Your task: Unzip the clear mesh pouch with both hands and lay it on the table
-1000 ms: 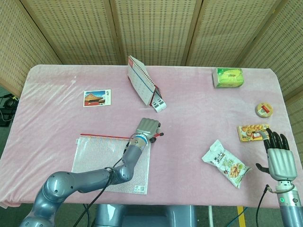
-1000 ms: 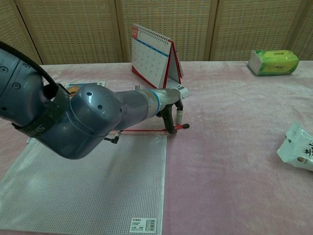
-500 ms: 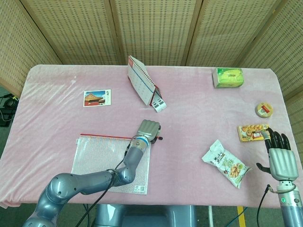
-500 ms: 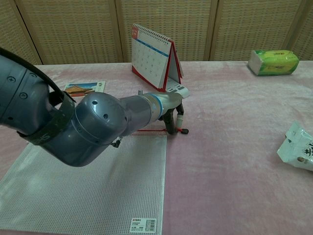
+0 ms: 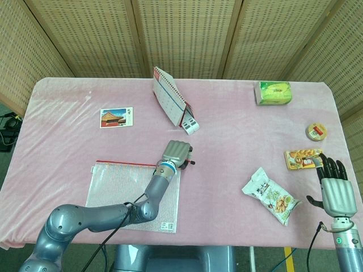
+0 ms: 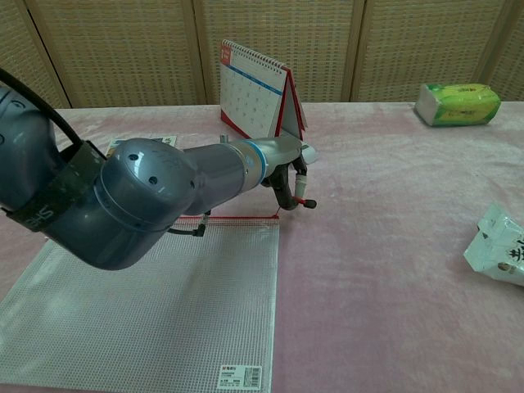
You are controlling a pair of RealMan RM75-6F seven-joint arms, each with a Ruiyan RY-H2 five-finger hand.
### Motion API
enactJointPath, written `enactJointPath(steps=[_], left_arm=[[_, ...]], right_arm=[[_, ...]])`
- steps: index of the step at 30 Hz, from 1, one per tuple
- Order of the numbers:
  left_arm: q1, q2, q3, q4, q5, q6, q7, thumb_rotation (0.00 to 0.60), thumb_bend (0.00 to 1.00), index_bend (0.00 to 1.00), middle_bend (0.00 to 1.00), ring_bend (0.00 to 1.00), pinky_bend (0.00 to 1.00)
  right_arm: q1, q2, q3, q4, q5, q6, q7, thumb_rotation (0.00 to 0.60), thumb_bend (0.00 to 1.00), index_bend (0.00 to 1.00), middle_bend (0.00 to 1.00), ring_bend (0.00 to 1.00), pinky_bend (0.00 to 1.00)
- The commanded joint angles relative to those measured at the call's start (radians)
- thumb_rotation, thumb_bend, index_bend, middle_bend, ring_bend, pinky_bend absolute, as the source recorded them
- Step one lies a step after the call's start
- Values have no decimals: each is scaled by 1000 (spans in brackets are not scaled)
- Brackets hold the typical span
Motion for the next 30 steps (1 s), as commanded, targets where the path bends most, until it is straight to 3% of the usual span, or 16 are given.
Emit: enactJointPath(steps=[1,10,13,14,16,18,21,26,30], left_arm=[[27,42,-11,-61,23,16,-33,600,641,830,1000,928,1000],[159,200,-26,-289,212,48,-226,600,641,845,1000,928,1000],[191,248,-31,-357,266,55,-276,600,642,847,1000,928,1000],[201,267,-30,-380,288,59,-288,600,641,847,1000,928,1000],[216,297,-34,-421,319,66,-313,600,641,848,1000,928,1000],[234,330,-41,-464,352,72,-343,600,641,848,1000,928,1000],[254,363,-48,-505,396,82,-383,600,641,848,1000,928,1000],[283,414,-50,-556,467,91,-440,600,641,849,1000,928,1000],[303,446,-46,-575,547,80,-506,600,640,850,1000,928,1000]], right_arm=[[1,0,-1,-1,-2,-1,0,600,0,0,0,0,0],[22,-15,-5,11,-15,-33,19,600,0,42,34,12,0],[50,-26,7,31,-21,-61,44,600,0,58,268,221,0],[65,-25,15,33,-25,-73,48,600,0,65,371,336,13],[91,-17,28,22,-27,-99,58,600,0,81,514,499,154],[130,-1,45,-6,-27,-153,112,600,0,107,641,640,486],[186,25,59,-52,-11,-268,225,600,0,143,745,754,759],[284,77,92,-148,29,-484,478,600,0,221,831,843,959],[363,73,133,-181,69,-607,596,600,0,245,848,862,1000]])
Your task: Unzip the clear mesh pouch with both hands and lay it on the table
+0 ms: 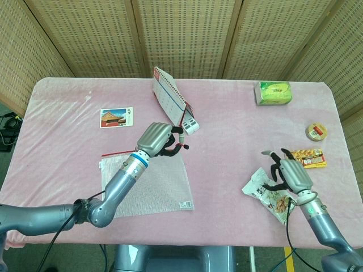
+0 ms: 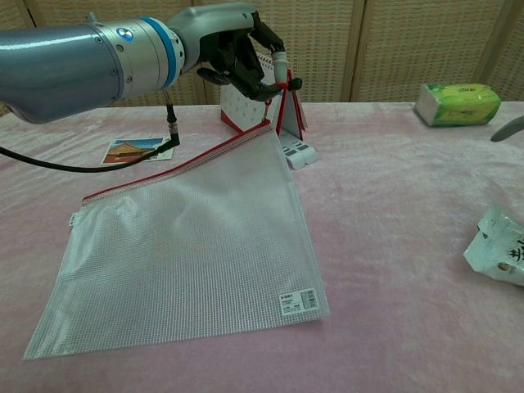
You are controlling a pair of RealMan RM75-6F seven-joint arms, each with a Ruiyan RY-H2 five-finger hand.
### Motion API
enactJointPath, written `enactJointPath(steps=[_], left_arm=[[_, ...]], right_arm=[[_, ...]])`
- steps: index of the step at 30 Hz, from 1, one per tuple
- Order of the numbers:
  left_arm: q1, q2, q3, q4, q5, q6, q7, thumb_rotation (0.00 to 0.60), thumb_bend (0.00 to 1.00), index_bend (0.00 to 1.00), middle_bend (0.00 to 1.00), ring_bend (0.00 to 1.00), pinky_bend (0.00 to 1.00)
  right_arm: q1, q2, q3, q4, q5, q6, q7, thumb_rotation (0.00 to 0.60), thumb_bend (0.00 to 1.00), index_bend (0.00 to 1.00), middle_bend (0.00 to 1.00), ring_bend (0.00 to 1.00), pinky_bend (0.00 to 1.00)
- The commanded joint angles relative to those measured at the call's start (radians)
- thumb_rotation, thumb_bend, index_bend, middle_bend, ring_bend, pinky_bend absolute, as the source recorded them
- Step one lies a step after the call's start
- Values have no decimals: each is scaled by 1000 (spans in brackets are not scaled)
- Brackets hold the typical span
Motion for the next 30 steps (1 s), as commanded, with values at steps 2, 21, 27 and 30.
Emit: enactJointPath(steps=[2,21,27,30], left_arm=[[29,33,6,-16,100,-5,-95,600,640,850,1000,928,1000],[29,18,25,-21,192,52,-178,600,641,852,1000,928,1000],[29,16,23,-32,196,48,-215,600,640,852,1000,928,1000],[27,14,24,-32,195,52,-215,600,640,852,1000,928,1000]], right_arm=[[147,12,70,-72,94,-221,183,600,0,261,856,869,1000],[393,-33,160,-144,564,-456,256,600,0,356,911,952,1000],[458,-79,120,-134,698,-364,182,600,0,376,927,968,1000],[480,-100,112,-138,754,-314,149,600,0,415,931,968,1000]])
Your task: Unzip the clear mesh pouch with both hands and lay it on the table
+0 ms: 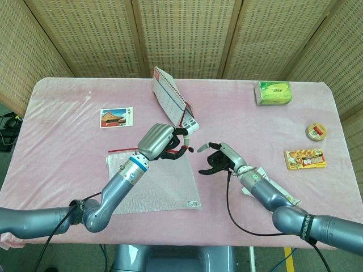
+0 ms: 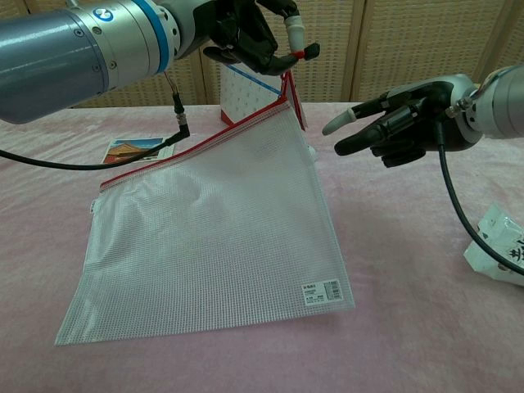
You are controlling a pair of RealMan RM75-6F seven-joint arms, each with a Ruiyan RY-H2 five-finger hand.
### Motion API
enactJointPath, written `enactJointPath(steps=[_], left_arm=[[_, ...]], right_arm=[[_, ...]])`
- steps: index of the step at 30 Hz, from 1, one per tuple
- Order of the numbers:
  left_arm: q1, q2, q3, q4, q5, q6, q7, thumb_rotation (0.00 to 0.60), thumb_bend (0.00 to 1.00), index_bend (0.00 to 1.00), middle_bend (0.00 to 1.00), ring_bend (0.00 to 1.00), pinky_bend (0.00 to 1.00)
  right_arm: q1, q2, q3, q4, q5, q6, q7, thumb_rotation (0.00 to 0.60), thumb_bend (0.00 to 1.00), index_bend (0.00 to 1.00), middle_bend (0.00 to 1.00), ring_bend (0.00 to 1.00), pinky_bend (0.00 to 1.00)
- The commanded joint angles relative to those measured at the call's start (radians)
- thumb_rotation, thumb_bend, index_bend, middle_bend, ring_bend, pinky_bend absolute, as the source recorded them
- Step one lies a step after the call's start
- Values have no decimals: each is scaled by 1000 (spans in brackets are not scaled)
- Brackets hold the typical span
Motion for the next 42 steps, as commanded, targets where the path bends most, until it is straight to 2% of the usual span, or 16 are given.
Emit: enactJointPath(steps=[1,5,9,20,27,32,38,42], left_arm=[[-2,-1,1,1,-2,3,4,600,640,852,1000,928,1000],[-3,-2,2,-1,-4,8,1,600,640,852,1000,928,1000],[-4,-5,4,0,5,20,5,600,640,852,1000,928,1000],[-6,-27,13,-10,8,36,6,600,640,852,1000,928,1000],[-9,-33,8,-19,-1,39,3,600,640,852,1000,928,1000],[-13,-38,9,-20,-8,41,12,600,640,853,1000,928,1000],[-14,-47,14,-11,-9,38,5,600,641,853,1000,928,1000],[-12,-52,16,-5,-3,37,-5,600,641,853,1000,928,1000]], right_arm=[[37,-34,-14,-5,72,66,-46,600,0,428,931,968,1000],[54,-51,-9,-13,121,97,-74,600,66,483,931,968,1000],[62,-58,-1,-20,154,98,-82,600,144,495,931,968,1000],[75,-90,26,-18,205,147,-116,600,201,524,933,968,1000],[68,-101,41,-10,217,145,-120,600,382,594,939,971,1000],[55,-102,49,-7,203,128,-115,600,470,646,945,973,1000],[38,-101,67,-2,181,82,-94,600,606,666,950,974,1000],[25,-103,82,-2,167,55,-70,600,709,732,961,978,1000]])
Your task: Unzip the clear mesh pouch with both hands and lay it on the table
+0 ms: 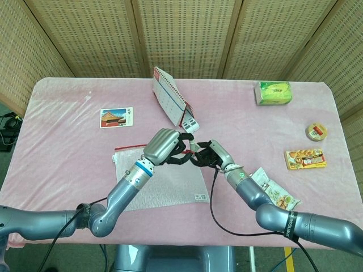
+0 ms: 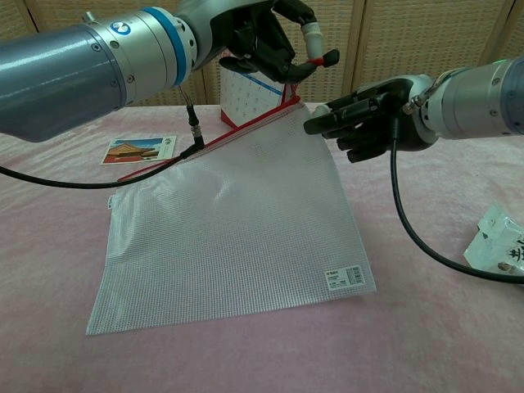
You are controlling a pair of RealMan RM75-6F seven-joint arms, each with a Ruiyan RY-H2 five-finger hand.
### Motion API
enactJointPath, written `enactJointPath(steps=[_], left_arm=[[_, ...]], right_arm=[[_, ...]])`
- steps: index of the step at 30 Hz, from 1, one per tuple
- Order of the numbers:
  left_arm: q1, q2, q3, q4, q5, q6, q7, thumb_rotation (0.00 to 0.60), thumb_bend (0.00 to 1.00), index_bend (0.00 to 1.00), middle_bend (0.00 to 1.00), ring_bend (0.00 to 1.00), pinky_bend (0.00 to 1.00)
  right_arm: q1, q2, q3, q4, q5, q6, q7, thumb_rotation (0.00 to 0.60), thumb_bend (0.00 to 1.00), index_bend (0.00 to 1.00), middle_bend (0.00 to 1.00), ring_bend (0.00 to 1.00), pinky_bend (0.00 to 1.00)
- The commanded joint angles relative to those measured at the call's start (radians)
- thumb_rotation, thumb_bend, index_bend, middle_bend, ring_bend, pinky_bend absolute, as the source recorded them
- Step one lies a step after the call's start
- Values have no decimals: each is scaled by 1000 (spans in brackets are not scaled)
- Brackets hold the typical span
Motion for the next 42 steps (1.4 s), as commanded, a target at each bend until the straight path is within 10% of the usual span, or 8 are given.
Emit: enactJointPath(steps=[1,42], left_arm=[[2,-3,1,5,4,-1,-9,600,641,853,1000,928,1000],[104,123,57,175,-28,-129,-184,600,640,858,1000,928,1000]], right_arm=[[-12,-2,12,1,-15,-15,17,600,729,746,963,979,1000],[-173,95,150,-41,-165,-91,227,600,871,828,979,984,1000]])
